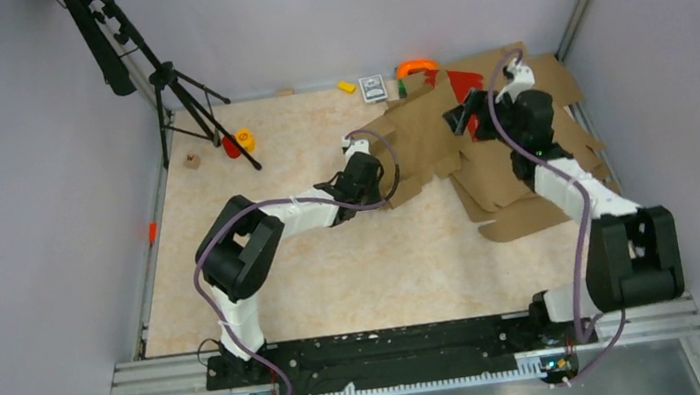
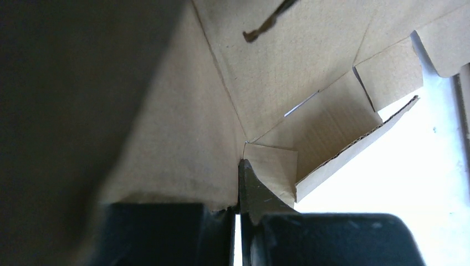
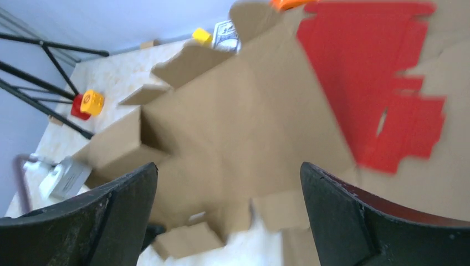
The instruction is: Fold the paper box
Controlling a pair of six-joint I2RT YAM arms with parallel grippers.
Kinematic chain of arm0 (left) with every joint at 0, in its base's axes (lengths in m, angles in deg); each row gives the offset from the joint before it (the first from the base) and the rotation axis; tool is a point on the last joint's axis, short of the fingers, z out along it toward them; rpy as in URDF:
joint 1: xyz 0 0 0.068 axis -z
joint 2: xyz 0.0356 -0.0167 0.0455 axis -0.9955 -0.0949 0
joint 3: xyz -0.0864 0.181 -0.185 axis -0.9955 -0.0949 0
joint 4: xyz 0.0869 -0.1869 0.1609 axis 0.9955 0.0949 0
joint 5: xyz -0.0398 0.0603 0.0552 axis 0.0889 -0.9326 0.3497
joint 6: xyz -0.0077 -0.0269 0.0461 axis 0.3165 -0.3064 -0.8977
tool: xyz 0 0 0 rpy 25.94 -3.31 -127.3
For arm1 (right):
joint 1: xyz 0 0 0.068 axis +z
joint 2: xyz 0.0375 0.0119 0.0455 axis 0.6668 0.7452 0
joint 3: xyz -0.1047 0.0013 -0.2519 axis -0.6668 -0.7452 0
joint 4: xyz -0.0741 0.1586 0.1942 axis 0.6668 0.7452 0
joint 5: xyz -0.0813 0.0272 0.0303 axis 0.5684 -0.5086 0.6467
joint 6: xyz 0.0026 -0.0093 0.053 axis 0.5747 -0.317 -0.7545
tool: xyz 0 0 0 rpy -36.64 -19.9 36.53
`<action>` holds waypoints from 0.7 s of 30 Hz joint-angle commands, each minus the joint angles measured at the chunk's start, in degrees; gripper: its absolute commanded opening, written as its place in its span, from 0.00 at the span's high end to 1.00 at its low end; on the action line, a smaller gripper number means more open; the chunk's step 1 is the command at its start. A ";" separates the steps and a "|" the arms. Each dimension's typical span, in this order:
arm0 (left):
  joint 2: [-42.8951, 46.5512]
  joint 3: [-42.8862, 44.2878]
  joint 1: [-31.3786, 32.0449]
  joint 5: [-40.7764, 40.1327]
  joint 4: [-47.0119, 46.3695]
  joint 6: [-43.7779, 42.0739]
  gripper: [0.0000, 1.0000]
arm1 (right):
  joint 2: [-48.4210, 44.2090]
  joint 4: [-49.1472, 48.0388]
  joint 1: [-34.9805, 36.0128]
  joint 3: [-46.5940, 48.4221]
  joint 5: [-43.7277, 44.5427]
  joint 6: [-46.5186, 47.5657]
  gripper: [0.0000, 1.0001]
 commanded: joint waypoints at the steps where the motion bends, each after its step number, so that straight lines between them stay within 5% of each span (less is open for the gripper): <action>1: -0.76 1.05 0.23 -5.10 5.28 -4.85 1.00 | 12.08 -0.63 -9.42 9.85 -16.80 5.52 0.02; 5: -0.89 1.49 0.54 -6.69 5.67 -6.36 1.00 | 25.08 0.19 -11.05 18.62 -25.56 11.94 0.02; 9: -1.44 2.16 1.32 -8.08 5.41 -7.80 1.00 | 33.79 -11.03 -11.80 19.77 -33.07 11.39 0.01; 16: -2.98 3.60 2.45 -11.83 4.93 -11.58 1.00 | 38.17 -23.29 -11.12 19.31 -46.72 8.33 0.02; 21: -2.48 2.64 2.45 -13.44 2.16 -13.82 1.00 | 34.19 -18.28 -8.35 16.02 -45.54 11.14 0.33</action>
